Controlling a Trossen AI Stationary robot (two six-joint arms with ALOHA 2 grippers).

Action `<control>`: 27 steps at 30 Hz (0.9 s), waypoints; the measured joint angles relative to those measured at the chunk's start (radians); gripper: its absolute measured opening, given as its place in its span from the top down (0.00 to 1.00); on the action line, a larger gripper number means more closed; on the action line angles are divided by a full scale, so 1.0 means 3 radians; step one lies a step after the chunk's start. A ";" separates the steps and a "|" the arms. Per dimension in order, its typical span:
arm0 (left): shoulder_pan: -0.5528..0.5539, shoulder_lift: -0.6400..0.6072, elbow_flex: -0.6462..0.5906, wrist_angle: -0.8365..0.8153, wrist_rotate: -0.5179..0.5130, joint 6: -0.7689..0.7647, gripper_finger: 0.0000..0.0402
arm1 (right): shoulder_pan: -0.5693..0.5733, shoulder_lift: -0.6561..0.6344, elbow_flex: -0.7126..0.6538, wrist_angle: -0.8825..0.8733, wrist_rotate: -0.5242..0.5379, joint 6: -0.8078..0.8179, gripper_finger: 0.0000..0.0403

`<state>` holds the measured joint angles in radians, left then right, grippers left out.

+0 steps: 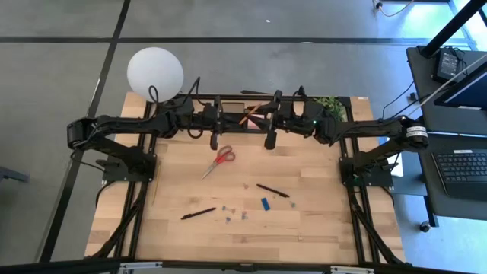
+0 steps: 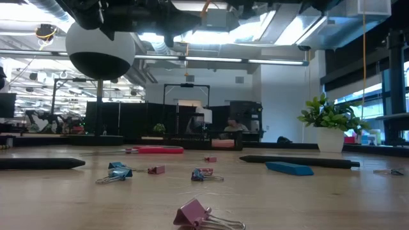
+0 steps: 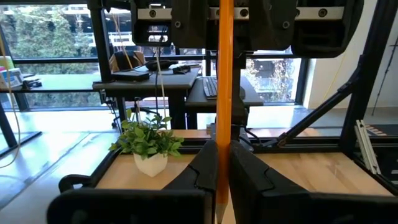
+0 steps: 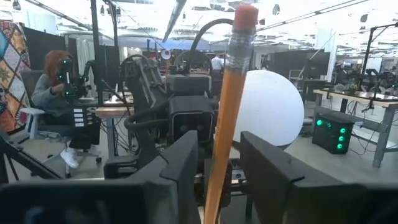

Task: Pick and place office supplies into organizer
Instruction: Put the orange pencil into the black desk organizer

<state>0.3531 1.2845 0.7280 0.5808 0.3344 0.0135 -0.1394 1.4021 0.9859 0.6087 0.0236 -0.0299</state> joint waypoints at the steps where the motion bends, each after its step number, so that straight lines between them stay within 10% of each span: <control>1: 0.0000 0.0000 0.0000 0.0000 0.0000 0.0000 0.96 | 0.0000 0.0000 0.0000 -0.0002 0.0000 0.0001 0.73; 8: 0.0001 0.0000 0.0000 0.0000 0.0006 0.0011 0.96 | 0.0000 0.0000 0.0000 -0.0003 -0.0006 0.0002 0.93; 27: 0.0001 -0.0001 0.0001 -0.0067 -0.0066 -0.0028 0.67 | 0.0001 -0.0001 0.0000 -0.0041 0.0001 0.0061 0.93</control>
<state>0.3534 1.2842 0.7284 0.5608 0.3145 0.0052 -0.1390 1.4017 0.9859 0.5965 0.0239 -0.0116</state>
